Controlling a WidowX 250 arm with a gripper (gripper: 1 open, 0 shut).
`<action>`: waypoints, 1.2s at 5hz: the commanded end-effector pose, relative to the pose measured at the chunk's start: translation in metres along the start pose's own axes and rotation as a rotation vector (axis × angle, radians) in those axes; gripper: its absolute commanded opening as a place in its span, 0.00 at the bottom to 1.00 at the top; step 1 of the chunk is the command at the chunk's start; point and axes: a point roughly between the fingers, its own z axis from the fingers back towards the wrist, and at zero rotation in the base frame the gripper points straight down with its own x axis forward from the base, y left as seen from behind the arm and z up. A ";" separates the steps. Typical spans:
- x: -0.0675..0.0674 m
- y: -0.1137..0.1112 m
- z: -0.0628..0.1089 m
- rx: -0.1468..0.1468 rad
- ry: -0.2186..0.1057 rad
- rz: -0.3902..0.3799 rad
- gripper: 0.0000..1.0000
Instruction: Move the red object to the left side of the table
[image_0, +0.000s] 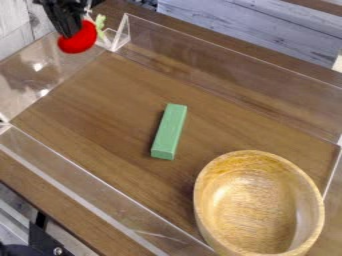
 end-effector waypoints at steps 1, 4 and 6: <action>0.002 0.004 0.025 0.032 -0.062 -0.001 0.00; 0.009 -0.007 0.022 0.007 -0.053 0.146 1.00; 0.000 -0.018 -0.002 -0.018 -0.010 0.118 1.00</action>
